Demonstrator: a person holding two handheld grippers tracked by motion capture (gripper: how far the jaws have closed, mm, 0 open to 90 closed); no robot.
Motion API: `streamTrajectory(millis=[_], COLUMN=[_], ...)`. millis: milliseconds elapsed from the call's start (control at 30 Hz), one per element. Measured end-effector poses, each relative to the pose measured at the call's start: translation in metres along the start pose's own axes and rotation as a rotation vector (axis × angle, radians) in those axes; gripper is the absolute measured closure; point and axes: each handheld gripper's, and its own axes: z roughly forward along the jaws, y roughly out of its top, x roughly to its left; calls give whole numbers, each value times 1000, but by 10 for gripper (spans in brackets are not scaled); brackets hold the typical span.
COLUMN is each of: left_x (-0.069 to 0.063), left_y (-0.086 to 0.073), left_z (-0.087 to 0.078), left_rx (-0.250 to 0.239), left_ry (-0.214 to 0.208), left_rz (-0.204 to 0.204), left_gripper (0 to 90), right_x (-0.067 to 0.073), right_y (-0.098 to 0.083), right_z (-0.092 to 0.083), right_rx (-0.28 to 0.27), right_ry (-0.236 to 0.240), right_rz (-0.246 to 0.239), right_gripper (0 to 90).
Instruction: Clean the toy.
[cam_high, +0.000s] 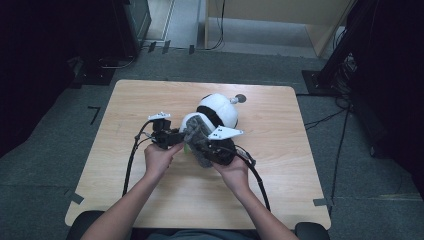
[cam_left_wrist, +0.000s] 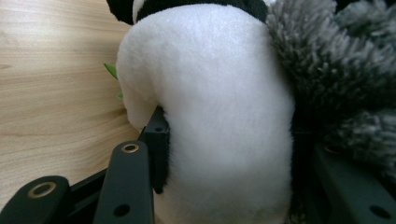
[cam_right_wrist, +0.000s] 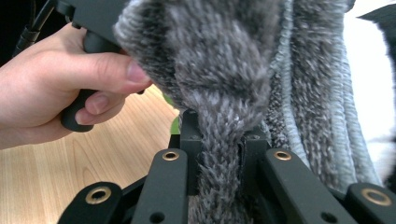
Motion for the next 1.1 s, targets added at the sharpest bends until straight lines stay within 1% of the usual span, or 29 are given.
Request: streamTrajectory(millis=[100, 167, 233, 267, 300, 367, 500, 633, 667, 733, 767, 800, 833, 867, 900, 933, 1000, 1100], left_x=[1, 1, 1, 2, 2, 1, 0, -1, -2, -5, -9, -12, -15, -17, -16, -15, -11, -7], left_y=[0, 1, 1, 2, 2, 2, 2, 3, 4, 5, 6, 7, 7, 8, 9, 9, 9, 7], left_z=[-1, -2, -2, -3, -3, -3, -1, 0, 0, -1, -1, -1, -2, -3, -4, -5, -5, -5], left_rx=[-7, -8, -16, -14, -17, -17, -10, -4, -11, -21, -21, -20, -26, -32, -41, -39, -38, -24], left_ry=[-9, -14, -24, -29, -37, -32, -22, -29, -44, -75, -88, -83, -76, -77, -82, -88, -91, -85], left_rz=[-21, -38, -50, -51, -57, -53, -51, -61, -68, -71, -57, -33, -10, -6, -12, -13, -29, -38], left_gripper=[518, 518, 517, 517, 517, 516, 516, 515, 515, 515, 515, 515, 515, 515, 515, 516, 516, 517], right_x=[6, 9, 16, 19, 21, 23, 21, 18, 17, 16, 14, 10, 7, 3, 0, -3, -5, -8], right_y=[-2, -4, -6, -7, -8, -10, -17, -22, -24, -27, -29, -32, -32, -32, -32, -31, -29, -31], right_z=[3, 6, 10, 12, 13, 17, 23, 26, 28, 33, 36, 36, 34, 31, 28, 26, 23, 23], right_rx=[-7, -1, 22, 34, 42, 59, 81, 99, 113, 164, 184, 173, 150, 126, 113, 107, 115, 128], right_ry=[7, 9, 9, 0, -2, -10, -18, -12, -13, -26, -36, -41, -41, -38, -41, -45, -52, -50], right_rz=[-27, -51, -96, -133, -147, -180, -200, -189, -186, -182, -164, -145, -136, -115, -100, -101, -105, -118], right_gripper=[785, 786, 786, 788, 789, 791, 794, 797, 797, 797, 798, 809, 815, 816, 815, 815, 814, 813])
